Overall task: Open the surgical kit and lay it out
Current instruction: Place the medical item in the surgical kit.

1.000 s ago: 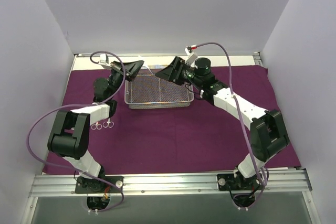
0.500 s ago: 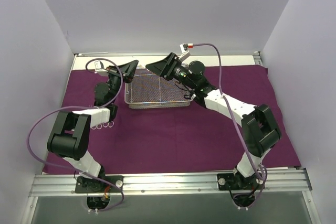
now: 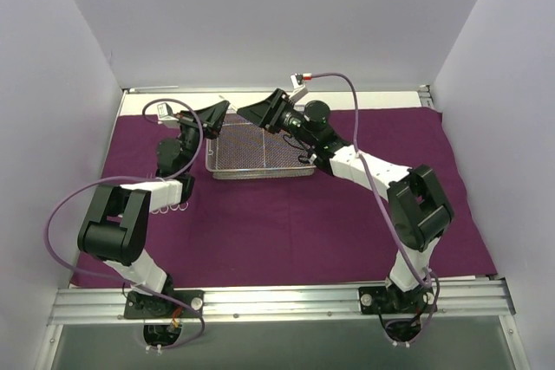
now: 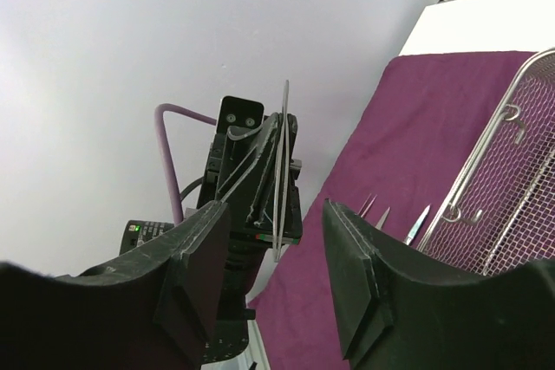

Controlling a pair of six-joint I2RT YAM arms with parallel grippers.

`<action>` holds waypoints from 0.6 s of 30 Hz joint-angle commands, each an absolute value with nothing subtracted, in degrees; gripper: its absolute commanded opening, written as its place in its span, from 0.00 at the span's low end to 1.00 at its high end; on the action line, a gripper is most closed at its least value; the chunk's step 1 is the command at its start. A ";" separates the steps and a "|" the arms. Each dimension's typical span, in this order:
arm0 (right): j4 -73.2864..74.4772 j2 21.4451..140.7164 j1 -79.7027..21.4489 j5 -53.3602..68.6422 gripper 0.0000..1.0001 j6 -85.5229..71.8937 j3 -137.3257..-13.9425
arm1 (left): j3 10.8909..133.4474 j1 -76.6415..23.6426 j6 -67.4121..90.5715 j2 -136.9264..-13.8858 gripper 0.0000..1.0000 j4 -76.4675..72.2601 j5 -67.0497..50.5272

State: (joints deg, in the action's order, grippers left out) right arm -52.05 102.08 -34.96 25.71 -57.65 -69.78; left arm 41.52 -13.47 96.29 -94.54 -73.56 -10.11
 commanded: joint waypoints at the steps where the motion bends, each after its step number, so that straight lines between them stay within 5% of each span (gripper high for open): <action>1: -55.55 102.30 -35.68 25.75 0.47 -57.92 -72.69 | 41.57 -13.97 96.86 -91.93 0.02 -86.92 -9.05; 18: -56.25 104.32 -35.77 25.66 0.34 -58.27 -74.09 | 40.08 -15.12 96.33 -90.62 0.02 -86.48 -8.97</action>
State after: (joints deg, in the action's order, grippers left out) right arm -52.49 103.96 -35.35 25.71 -58.52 -71.33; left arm 40.29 -14.46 96.64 -93.08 -73.60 -9.61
